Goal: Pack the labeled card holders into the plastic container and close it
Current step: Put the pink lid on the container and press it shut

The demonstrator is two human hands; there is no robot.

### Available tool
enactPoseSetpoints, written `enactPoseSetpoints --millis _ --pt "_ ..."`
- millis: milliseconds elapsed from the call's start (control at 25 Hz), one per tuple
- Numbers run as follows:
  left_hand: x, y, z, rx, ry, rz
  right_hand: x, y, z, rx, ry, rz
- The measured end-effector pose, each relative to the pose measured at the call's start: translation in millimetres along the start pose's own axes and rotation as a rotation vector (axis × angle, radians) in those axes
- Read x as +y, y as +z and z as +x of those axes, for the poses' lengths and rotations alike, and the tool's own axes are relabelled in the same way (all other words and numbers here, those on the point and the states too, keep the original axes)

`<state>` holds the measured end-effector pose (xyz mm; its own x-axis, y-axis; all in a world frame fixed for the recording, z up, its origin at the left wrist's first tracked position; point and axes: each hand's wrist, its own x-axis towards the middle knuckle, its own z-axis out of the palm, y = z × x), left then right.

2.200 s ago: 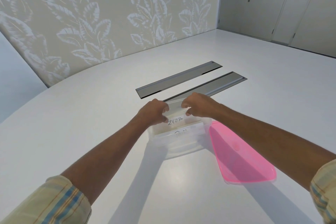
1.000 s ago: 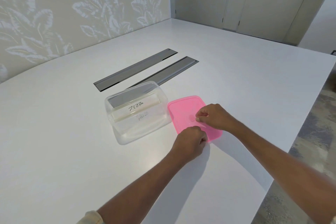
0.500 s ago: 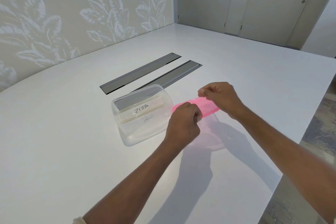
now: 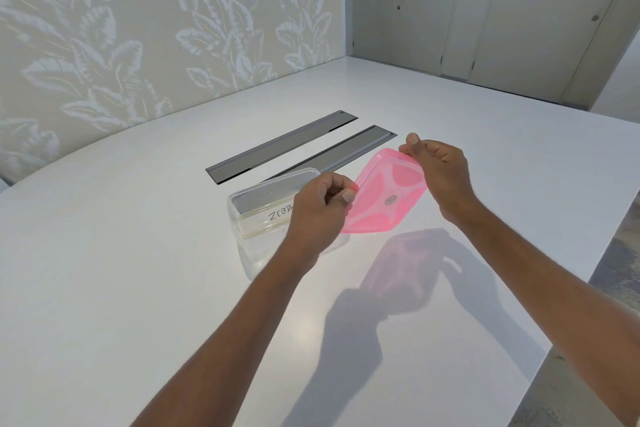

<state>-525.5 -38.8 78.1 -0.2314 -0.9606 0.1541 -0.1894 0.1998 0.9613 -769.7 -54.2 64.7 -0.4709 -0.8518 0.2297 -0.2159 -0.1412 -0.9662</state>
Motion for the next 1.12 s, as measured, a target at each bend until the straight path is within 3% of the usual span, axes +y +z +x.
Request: enactPoseSetpoints --millis 280,600,960,1120 --pt "0.7 -45.4 1.7 0.049 -0.046 -0.292 -1.8 12.9 10.2 0.048 0.009 0.071" --pt "-14.8 -87.4 7.2 0.226 -0.148 -0.580 3.8 64.6 24.3 -0.079 0.109 0.175" --pt "-44.0 -133.1 22.0 0.553 -0.248 -0.315 13.9 127.2 41.8 -0.109 0.120 -0.136" --pt "-64.9 -147.7 30.5 0.613 -0.310 -0.256 21.1 148.0 47.4 -0.159 0.079 -0.296"
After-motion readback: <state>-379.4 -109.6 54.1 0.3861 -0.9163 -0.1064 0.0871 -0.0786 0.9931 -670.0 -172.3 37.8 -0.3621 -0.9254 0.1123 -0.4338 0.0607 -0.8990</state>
